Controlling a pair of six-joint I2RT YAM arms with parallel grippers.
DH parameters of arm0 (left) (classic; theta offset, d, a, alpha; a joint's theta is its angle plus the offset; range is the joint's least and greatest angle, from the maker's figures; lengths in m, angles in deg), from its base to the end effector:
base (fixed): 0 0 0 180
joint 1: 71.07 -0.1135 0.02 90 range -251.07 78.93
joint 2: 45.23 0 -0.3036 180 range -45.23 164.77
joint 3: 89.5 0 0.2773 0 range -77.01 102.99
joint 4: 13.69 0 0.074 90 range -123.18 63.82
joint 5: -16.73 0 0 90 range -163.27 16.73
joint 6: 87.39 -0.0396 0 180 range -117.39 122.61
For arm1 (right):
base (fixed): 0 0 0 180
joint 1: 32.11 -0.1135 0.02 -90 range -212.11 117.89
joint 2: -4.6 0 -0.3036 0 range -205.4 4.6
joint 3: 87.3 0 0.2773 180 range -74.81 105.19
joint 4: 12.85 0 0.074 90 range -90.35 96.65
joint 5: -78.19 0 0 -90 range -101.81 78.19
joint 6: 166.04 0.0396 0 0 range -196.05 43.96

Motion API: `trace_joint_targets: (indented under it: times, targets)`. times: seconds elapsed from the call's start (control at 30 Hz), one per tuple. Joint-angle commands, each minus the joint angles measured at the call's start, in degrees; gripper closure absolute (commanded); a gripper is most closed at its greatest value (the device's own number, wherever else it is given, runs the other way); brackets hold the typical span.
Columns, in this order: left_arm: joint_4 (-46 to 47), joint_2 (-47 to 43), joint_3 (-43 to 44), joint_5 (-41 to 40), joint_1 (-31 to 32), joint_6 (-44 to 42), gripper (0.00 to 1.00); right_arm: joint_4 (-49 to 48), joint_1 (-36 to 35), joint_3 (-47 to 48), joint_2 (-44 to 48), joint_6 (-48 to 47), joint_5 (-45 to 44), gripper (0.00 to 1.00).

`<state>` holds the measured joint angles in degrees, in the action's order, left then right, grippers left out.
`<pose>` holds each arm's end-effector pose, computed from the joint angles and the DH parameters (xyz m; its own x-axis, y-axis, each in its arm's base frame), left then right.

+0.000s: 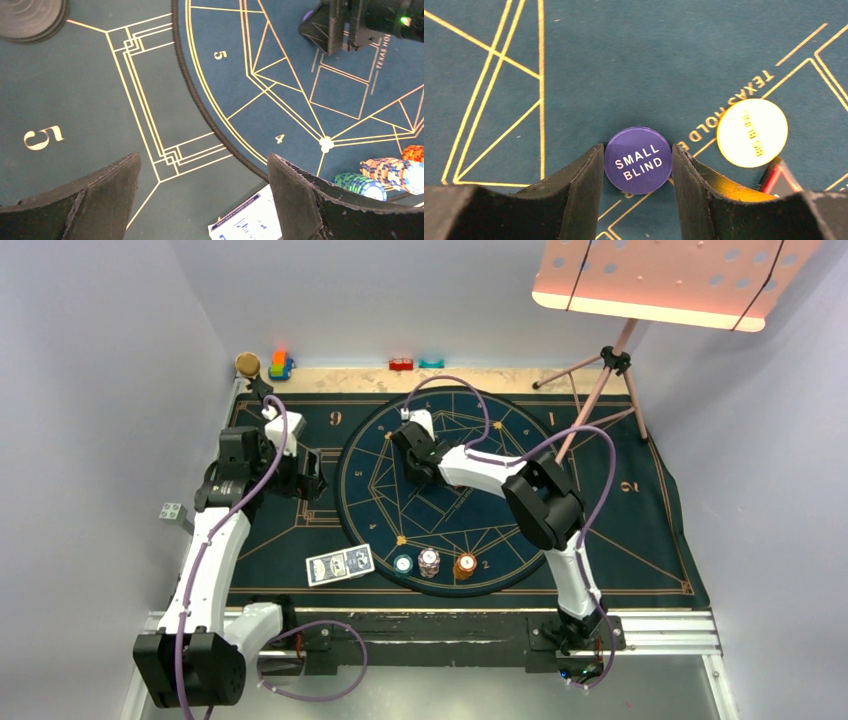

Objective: Distribute texas hold em gaming equipment

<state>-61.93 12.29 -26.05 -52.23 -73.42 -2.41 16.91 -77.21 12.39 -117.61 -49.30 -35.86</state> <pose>0.2152 -0.0054 0.3236 -0.6501 0.0551 -0.7578 0.2850 0.9422 -0.1760 0.3682 0.3466 0.1770 -0.7105 -0.1309 -0.6914 -0.1693 0.9855 -0.0126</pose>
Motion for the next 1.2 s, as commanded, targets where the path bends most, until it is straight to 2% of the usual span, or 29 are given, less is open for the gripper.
trace_joint_targets:
  times: [0.0,0.23,0.5,0.6,0.7,0.8,0.93,1.17]
  targets:
    - [0.34,1.13,2.98,-4.66,-1.67,1.94,0.0,-0.36,-4.99,1.56,-2.35,-0.86,8.19,0.58]
    - [0.33,2.22,3.28,-6.79,-3.15,3.76,0.0,-2.61,-10.43,7.52,-3.75,-1.11,18.12,0.58]
    - [0.35,0.63,2.54,-2.4,-3.4,3.1,0.0,-4.07,-14.02,16.71,-9.4,-1.24,25.45,0.58]
    - [0.44,-0.13,2.09,-1.13,-3.41,2.87,0.0,-3.9,-14.08,19.46,-11.64,-0.42,26.41,0.55]
    - [0.5,-0.21,1.87,-0.46,-3.39,2.73,0.0,-3.84,-14.05,20.33,-12.47,-0.2,26.84,0.47]
    - [0.47,-0.05,1.88,0.05,-3.42,2.67,0.0,-4.21,-13.9,19.14,-11.23,-0.86,25.8,0.32]
    - [0.57,-0.05,1.94,0.17,-3.5,2.81,0.0,-7.19,-12.63,13.07,-6.3,-1.3,24.94,0.16]
    - [0.49,0.47,1.79,0.78,-3.51,2.69,0.0,-11.12,-7.28,-1.73,7.04,-2.65,22.96,0.13]
